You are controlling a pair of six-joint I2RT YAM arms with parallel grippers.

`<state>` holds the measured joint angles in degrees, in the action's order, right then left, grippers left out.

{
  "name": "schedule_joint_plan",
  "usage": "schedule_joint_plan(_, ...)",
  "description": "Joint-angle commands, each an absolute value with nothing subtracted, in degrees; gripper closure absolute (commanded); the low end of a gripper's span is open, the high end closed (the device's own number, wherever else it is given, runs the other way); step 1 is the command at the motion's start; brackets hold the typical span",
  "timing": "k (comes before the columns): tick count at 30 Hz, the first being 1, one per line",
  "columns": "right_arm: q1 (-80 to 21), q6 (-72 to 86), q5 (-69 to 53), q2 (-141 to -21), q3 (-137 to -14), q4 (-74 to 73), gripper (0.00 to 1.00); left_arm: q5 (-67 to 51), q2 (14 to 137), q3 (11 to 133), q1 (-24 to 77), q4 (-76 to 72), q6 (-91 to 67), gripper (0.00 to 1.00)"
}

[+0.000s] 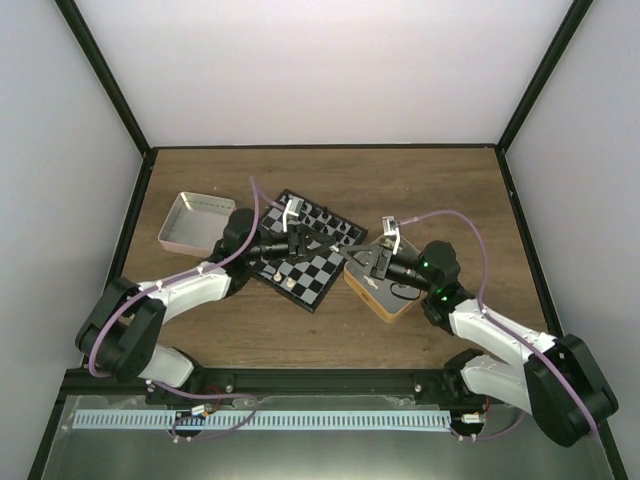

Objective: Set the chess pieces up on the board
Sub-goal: Place the chess piece on the chessboard.

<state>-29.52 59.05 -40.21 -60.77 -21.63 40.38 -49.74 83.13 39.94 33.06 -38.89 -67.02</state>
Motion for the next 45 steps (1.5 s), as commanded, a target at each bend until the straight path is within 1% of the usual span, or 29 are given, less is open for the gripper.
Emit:
schedule_joint_plan(1, -30.50, 67.10, -39.03, -63.52, -24.59, 47.25, 0.43, -48.70, 81.89, 38.47, 33.40, -48.89, -73.53, 0.94)
schedule_joint_plan(9, -31.46, 70.31, -37.80, -67.14, -25.00, 51.45, 0.64, -47.73, 81.93, 37.46, 33.40, -51.55, -75.75, 0.94)
schedule_joint_plan(14, -31.46, 71.62, -38.32, -68.14, -25.64, 52.46, 0.75, -47.61, 82.06, 37.13, 33.35, -51.58, -75.70, 0.94)
schedule_joint_plan(19, -31.46, 73.69, -39.23, -69.37, -25.67, 55.32, 0.83, -47.38, 82.40, 36.92, 33.40, -51.59, -75.60, 0.94)
schedule_joint_plan(25, -31.51, 74.86, -39.10, -69.00, -26.21, 55.02, 0.96, -46.61, 82.31, 36.61, 33.37, -50.41, -74.46, 0.94)
schedule_joint_plan(27, -31.55, 74.35, -39.11, -68.43, -26.91, 52.76, 0.98, -46.02, 81.96, 36.78, 33.40, -49.00, -73.25, 0.93)
schedule_joint_plan(28, -31.55, 73.65, -39.18, -68.08, -27.46, 50.87, 0.99, -45.61, 81.77, 36.86, 33.40, -47.95, -71.95, 0.90)
schedule_joint_plan(29, -31.51, 72.36, -39.09, -67.56, -28.03, 48.13, 0.99, -45.27, 81.32, 37.06, 33.40, -46.27, -70.44, 0.84)
schedule_joint_plan(32, -31.54, 66.61, -37.86, -65.69, -30.54, 36.19, 0.99, -41.73, 79.19, 38.05, 33.27, -36.91, -64.00, 0.59)
schedule_joint_plan(33, -31.54, 64.05, -37.09, -65.20, -31.82, 29.46, 0.99, -39.91, 78.19, 38.50, 33.18, -31.73, -61.57, 0.49)
schedule_joint_plan(35, -31.55, 57.67, -35.02, -65.27, -35.31, 16.93, 0.99, -35.27, 75.67, 39.73, 33.01, -23.41, -56.95, 0.39)
schedule_joint_plan(37, -31.57, 51.26, -31.77, -66.83, -39.56, 4.28, 0.99, -29.58, 72.74, 41.29, 32.88, -15.07, -51.99, 0.36)
schedule_joint_plan(40, -32.85, 42.62, -25.01, -70.79, -46.82, -10.97, 0.99, -16.62, 67.86, 44.05, 32.65, -2.18, -44.78, 0.32)
schedule_joint_plan(41, -33.44, 40.04, -22.92, -72.73, -48.61, -14.34, 0.99, -10.21, 66.35, 44.94, 32.59, 1.21, -42.05, 0.31)
schedule_joint_plan(45, -36.84, 32.65, -16.40, -79.44, -55.58, -24.62, 0.99, 7.40, 61.18, 48.07, 32.50, 12.15, -35.46, 0.28)
